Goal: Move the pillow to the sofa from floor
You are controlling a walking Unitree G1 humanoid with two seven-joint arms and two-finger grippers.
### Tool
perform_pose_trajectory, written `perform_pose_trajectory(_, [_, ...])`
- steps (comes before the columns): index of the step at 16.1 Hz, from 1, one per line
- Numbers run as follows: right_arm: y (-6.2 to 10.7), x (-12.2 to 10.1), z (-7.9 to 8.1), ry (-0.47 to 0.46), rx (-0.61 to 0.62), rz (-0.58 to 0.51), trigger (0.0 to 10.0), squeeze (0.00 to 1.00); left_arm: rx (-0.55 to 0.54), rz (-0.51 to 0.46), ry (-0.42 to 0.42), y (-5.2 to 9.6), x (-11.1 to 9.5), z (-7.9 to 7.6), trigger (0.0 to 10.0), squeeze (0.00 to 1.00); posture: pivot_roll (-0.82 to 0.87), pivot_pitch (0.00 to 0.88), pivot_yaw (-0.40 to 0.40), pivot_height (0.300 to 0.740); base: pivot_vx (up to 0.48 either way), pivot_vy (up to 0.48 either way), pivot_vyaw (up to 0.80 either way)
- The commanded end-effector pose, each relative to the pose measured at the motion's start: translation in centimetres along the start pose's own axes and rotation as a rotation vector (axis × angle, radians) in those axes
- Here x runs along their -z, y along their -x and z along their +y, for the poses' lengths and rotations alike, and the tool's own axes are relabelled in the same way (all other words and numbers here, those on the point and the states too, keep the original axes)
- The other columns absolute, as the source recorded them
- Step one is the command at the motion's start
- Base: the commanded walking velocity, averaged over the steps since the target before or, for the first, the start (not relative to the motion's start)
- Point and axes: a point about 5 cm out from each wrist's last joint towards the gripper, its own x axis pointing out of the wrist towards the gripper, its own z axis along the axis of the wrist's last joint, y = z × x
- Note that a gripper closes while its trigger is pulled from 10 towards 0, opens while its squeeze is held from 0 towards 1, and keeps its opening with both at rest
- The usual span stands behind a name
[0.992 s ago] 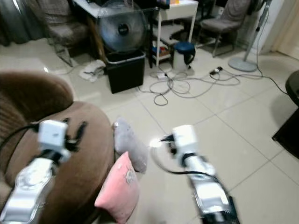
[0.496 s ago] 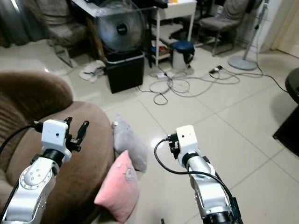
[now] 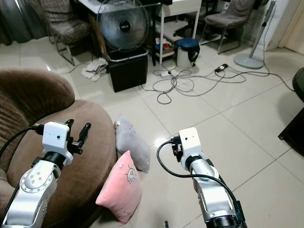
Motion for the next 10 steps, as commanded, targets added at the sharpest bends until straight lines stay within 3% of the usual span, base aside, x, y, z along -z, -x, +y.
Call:
perform_pose_trajectory(1, [-0.1,-0.4,-0.1,0.0,0.003,-0.015,10.0,0.0,0.003,0.015,0.0,0.0,0.3,0.1,10.0,0.0,0.1,0.0,0.048,0.694,0.0,0.0,0.0])
perform_pose_trajectory(5, [-0.2,-0.5,0.2,0.025,-0.023,-0.019,10.0,0.0,-0.025,0.036,0.027,0.3,1.0,0.2,10.0,0.0,0.1,0.0,0.04,0.661,0.0,0.0,0.0])
perform_pose_trajectory(10, [-0.7,-1.2,0.3,0.056,-0.037,-0.042,10.0,0.0,-0.05,0.058,0.024,0.4,1.5,0.7,10.0,0.0,0.13,0.0,-0.041,0.648,0.0,0.0,0.0])
